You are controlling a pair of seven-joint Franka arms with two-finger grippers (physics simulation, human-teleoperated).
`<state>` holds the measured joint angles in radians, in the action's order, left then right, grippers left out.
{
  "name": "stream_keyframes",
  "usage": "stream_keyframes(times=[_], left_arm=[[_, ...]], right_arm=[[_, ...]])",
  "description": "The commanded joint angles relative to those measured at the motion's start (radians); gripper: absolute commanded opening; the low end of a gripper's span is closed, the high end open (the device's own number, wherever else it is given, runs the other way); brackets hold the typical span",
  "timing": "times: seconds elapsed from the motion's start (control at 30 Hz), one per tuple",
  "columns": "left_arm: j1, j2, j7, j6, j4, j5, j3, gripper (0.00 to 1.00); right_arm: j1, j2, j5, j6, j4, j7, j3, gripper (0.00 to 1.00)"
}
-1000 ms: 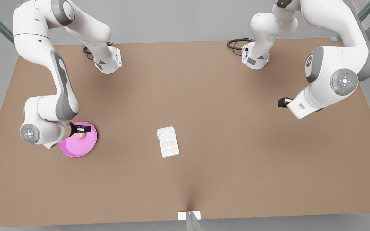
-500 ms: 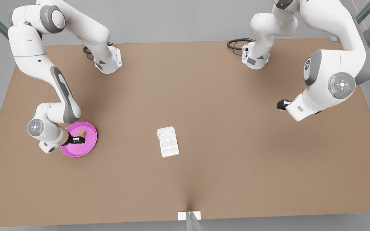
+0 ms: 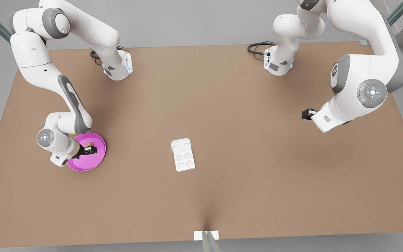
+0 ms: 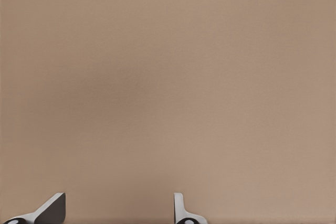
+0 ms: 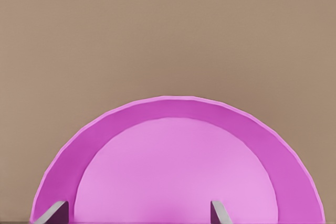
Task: Pack egg into the box and close the box lid
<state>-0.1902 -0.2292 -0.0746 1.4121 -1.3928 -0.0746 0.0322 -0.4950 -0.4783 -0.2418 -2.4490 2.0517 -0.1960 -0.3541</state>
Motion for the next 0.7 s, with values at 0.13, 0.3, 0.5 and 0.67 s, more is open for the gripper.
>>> stream_keyframes(times=[0.13, 0.3, 0.5, 0.67], left_arm=[[0.0, 0.001, -0.002, 0.001, 0.0, -0.001, 0.0, 1.0], [0.0, 0.001, -0.004, 0.001, 0.0, -0.001, 0.0, 1.0], [0.0, 0.001, -0.004, -0.001, -0.002, -0.001, 0.0, 1.0], [0.0, 0.001, -0.004, -0.002, -0.002, -0.001, 0.0, 1.0]], right_arm=[[-0.007, 0.038, 0.001, -0.021, 0.094, -0.066, -0.006, 1.0], [-0.011, 0.061, 0.003, -0.056, 0.153, -0.042, -0.008, 1.0], [-0.014, 0.061, 0.003, -0.096, 0.176, -0.04, -0.006, 1.0], [-0.06, 0.063, 0.001, -0.096, 0.168, -0.053, -0.006, 1.0]])
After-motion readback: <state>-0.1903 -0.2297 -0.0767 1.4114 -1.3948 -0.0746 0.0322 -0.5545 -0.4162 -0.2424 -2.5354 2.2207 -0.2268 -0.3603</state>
